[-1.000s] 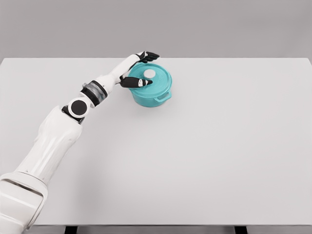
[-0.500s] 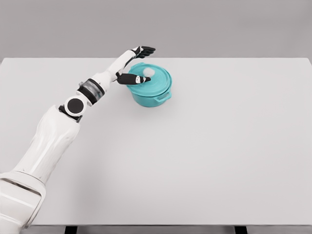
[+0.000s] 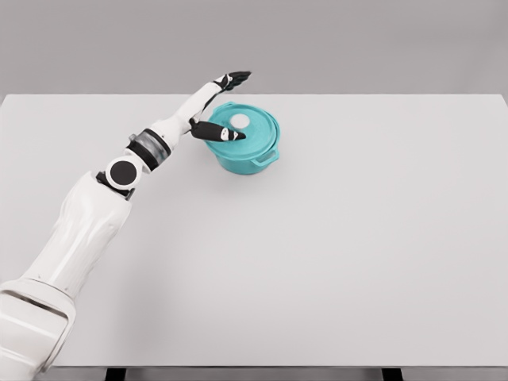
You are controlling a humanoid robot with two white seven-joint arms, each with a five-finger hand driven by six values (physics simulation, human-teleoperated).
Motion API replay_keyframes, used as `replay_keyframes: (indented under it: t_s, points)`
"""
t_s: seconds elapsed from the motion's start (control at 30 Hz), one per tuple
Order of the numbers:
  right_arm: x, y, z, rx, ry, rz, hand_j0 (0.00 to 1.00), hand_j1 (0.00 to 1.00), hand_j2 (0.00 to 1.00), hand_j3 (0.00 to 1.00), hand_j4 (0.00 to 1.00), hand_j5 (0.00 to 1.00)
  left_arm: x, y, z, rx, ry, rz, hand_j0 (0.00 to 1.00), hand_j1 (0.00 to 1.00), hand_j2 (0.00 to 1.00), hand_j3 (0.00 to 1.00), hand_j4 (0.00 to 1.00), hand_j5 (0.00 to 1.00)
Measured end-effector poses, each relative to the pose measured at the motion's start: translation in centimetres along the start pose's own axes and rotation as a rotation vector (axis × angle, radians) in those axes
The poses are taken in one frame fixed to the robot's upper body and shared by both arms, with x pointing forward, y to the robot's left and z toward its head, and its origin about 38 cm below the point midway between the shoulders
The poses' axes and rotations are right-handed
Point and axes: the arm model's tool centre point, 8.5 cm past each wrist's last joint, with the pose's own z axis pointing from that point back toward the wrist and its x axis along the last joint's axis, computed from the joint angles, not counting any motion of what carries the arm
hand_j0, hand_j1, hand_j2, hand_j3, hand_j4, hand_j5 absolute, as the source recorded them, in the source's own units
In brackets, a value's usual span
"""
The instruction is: Cover the pot with left arm
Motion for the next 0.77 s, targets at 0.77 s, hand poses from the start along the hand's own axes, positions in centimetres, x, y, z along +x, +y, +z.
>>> replay_keyframes:
  t_s: [0.77]
  points:
    - [0.0,0.0,0.0,0.0,0.0,0.0,1.0,1.0,1.0,1.0,1.0,1.0,0.0,10.1,19.8,-0.236,-0.054,0.029,1.0,1.0,1.0,1.0,1.0,1.0]
